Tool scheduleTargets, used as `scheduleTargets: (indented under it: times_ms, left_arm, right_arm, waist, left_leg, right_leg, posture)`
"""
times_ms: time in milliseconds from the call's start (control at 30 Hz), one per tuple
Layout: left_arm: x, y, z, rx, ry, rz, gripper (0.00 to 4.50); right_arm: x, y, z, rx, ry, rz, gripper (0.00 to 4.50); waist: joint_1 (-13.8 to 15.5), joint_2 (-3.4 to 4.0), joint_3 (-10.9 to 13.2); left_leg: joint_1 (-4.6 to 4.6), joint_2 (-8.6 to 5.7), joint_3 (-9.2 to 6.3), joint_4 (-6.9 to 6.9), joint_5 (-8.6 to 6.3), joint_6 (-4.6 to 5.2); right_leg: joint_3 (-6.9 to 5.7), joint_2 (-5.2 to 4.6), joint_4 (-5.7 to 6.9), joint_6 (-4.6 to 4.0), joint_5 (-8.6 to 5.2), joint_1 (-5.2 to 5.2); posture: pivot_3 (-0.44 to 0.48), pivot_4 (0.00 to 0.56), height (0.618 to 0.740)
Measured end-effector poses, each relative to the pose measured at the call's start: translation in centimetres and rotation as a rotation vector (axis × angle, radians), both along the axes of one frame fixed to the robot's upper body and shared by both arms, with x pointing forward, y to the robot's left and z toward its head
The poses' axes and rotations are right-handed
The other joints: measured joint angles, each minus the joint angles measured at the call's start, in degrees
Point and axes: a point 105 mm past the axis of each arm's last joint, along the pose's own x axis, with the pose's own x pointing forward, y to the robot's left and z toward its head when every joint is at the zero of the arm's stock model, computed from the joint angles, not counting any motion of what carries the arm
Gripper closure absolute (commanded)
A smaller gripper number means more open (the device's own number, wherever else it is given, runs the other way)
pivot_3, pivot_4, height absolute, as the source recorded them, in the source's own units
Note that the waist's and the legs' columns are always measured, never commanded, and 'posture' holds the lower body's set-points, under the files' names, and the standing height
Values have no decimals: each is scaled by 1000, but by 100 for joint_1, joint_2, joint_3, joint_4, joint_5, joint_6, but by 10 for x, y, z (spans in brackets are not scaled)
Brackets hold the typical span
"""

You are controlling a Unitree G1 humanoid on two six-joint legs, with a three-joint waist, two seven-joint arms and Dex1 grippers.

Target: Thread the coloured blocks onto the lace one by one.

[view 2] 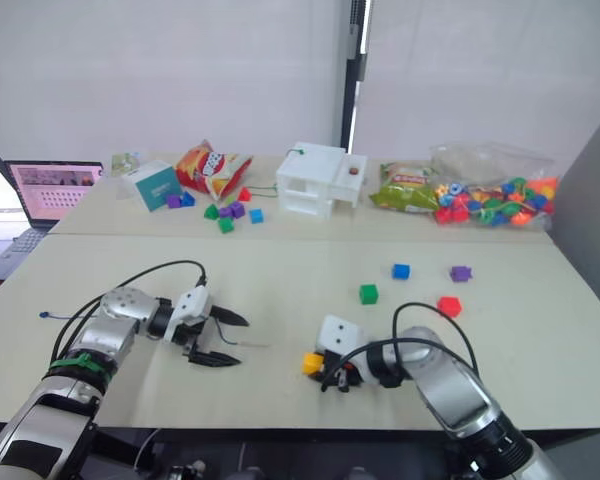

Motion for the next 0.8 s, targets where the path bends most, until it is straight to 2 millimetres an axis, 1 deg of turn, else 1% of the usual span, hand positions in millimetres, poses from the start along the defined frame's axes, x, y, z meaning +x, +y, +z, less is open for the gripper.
scheduleTargets:
  times_ms: [67, 400, 433, 733, 800]
  left_arm:
    - [2, 0, -1, 13, -14, 0, 1064]
    - [5, 0, 2, 21, -35, 18, 4348]
    - [5, 0, 2, 21, -36, 14, 4493]
    - [1, -3, 5, 32, -12, -13, 4500]
    - [0, -3, 10, 47, 4, -21, 4500]
  right_arm:
    - [0, 0, 0, 3, 3, -1, 3227]
    - [-1, 1, 0, 10, 6, -2, 3227]
    - [0, 1, 0, 10, 6, -2, 3227]
    - [0, 1, 0, 8, 3, -2, 3227]
    - [0, 2, 1, 8, 1, 2, 3227]
  waist:
    - [-1, 0, -1]
    - [-28, 1, -1]
    - [-29, 1, -1]
    - [-29, 0, -1]
    - [-33, -3, 1]
  left_leg:
    - [1, 0, 0, 0, 0, 0]
    - [-4, 0, 0, -2, -1, 1]
    - [-4, 1, 0, -2, -1, 1]
    - [-7, 1, 0, -3, -1, 1]
    - [-15, 2, 0, -3, -1, 1]
  right_leg:
    - [2, 0, 2, 0, 0, -1]
    - [3, 2, -9, 1, 0, -5]
    - [3, 2, -9, 1, -1, -5]
    - [2, 2, -10, 1, 0, -7]
    - [1, 4, -9, 1, 0, -13]
  posture:
    - [0, 150, 740]
    - [0, 150, 740]
    - [0, 150, 740]
    - [0, 150, 740]
    - [0, 150, 740]
